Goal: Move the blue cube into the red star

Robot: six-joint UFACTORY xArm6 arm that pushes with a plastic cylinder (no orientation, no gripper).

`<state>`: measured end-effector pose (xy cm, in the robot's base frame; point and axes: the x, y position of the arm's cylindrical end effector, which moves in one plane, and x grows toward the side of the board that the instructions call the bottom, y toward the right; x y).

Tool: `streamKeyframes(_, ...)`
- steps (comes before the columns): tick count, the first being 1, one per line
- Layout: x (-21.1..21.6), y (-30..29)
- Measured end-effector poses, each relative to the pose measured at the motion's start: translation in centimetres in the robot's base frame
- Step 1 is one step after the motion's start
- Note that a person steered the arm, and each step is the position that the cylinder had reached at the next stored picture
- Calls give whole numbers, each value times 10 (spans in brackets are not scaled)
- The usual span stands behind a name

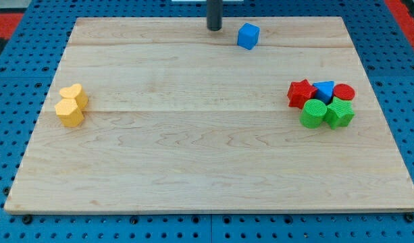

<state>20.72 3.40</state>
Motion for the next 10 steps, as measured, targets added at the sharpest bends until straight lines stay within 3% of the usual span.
streamKeyframes(1,21,67)
streamKeyframes(2,82,77)
streamKeyframes(3,114,61)
streamKeyframes(4,93,60)
streamKeyframes(5,110,59)
streamKeyframes(6,182,58)
streamKeyframes(7,179,51)
streamKeyframes(9,118,55)
streamKeyframes(10,118,60)
